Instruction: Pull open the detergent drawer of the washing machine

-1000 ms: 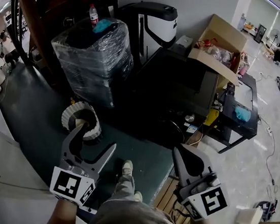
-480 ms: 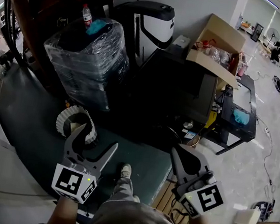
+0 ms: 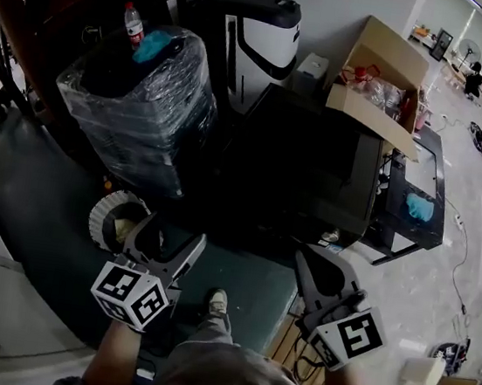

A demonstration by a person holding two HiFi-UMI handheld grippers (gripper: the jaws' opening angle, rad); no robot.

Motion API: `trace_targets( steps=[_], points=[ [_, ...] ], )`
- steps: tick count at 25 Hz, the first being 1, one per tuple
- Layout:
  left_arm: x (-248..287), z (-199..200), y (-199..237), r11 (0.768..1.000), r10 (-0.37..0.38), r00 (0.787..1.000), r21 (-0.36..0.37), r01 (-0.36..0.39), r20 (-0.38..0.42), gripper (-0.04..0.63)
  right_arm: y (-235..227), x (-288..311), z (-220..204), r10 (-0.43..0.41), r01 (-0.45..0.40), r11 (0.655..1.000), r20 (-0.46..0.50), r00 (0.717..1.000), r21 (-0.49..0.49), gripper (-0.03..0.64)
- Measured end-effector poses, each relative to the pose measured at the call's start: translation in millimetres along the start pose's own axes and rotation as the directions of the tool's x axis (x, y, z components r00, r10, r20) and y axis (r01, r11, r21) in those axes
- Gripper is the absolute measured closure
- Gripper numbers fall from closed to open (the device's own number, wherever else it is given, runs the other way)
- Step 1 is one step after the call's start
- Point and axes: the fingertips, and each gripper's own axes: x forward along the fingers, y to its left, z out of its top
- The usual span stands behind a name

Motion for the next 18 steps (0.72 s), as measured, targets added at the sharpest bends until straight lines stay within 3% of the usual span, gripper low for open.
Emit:
trace_targets(
  steps=[4,9,11,14,18],
  points=[
    [39.7,-4.1,33.2,0.994,-0.040,0.999,-0.102,0.037,-0.024,0.207,-15.6,41.6,0.7,-0.019,0.019,1.000,-0.013,1.000,0.002,0.586],
    [86.3,-13.1,67.9,0.968,-0.105,0.994,-0.234,0.094,-0.038,0.207,-29.8,87.9,-5.1,-0.048,0.049,0.999,-0.036,0.998,0.016,0.586],
    [102.9,-19.7,78.4,0.944,-0.141,0.989,-0.306,0.121,-0.042,0.207,-33.9,104.0,-9.1,-0.057,0.058,0.998,-0.042,0.997,0.025,0.586],
    [126.0,-32.2,91.7,0.888,-0.191,0.981,-0.430,0.161,-0.028,0.207,-41.4,123.6,-20.9,-0.077,0.078,0.997,-0.073,0.994,0.022,0.586],
    [152.9,-55.8,103.2,0.829,-0.230,0.973,-0.528,0.181,-0.027,0.205,-51.2,142.0,-37.2,-0.098,0.102,0.994,-0.105,0.990,0.030,0.586]
  ],
)
